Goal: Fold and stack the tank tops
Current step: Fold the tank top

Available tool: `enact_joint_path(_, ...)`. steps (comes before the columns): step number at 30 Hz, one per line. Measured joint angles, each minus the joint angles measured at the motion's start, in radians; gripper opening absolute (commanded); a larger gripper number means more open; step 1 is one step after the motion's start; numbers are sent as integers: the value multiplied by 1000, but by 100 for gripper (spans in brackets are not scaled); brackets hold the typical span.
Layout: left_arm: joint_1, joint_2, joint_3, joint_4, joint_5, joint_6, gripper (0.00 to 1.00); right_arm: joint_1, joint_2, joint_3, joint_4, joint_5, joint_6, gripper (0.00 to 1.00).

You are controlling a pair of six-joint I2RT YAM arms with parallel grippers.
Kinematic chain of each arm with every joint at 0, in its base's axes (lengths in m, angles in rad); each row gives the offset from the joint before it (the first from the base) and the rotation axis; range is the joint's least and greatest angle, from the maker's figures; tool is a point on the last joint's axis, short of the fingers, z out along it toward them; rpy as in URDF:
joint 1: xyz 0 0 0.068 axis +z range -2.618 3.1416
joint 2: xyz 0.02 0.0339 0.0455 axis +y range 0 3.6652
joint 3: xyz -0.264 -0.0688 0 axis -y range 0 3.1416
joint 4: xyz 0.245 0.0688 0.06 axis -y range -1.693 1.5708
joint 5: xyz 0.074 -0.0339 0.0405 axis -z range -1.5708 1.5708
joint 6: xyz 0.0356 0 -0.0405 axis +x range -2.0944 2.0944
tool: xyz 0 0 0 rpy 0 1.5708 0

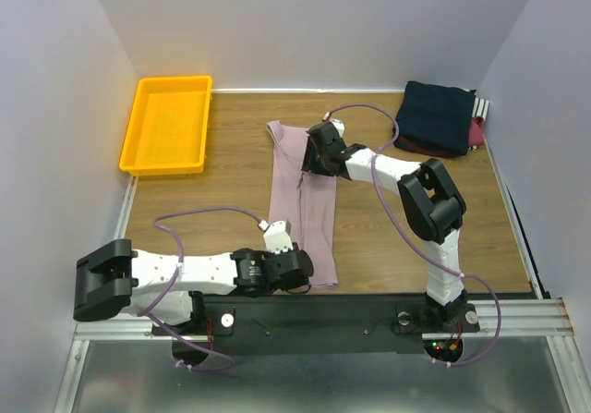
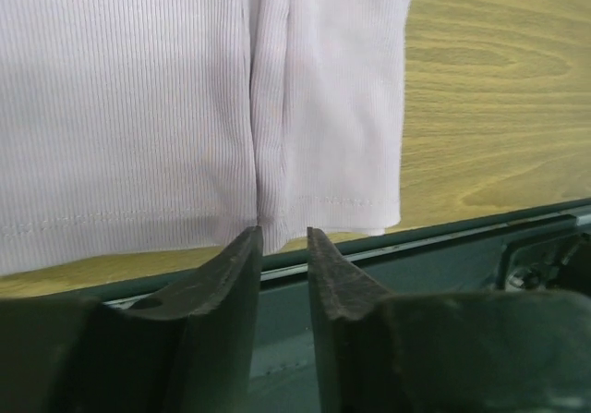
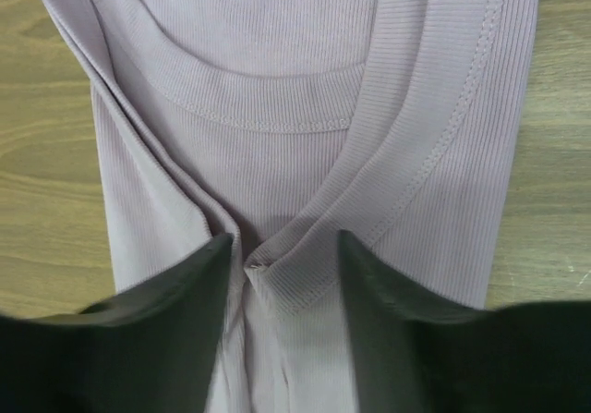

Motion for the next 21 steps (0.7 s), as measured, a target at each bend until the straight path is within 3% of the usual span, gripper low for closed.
enact_joint_path(3, 0, -62, 1, -35, -24, 2, 40, 0, -2, 6, 0, -8, -6, 70)
enact_joint_path(9, 15, -169, 10, -142, -76, -33, 44, 0, -98, -29, -1, -21, -17, 70)
enact_joint_path(11, 26, -203, 10, -196, -83, -69, 47, 0, -177, -96, -2, -26, -17, 70)
enact_joint_path(12, 28, -216, 8, -213, -85, -84, 59, 0, -249, -154, -7, -31, -17, 70)
enact_joint_path(13, 34, -248, 0, -241, -89, -112, 61, 0, -306, -201, -3, -38, -17, 70)
enact_joint_path(21, 48, -597, -238, -292, -65, -224, 61, 73, -699, -630, -16, -100, 10, 70)
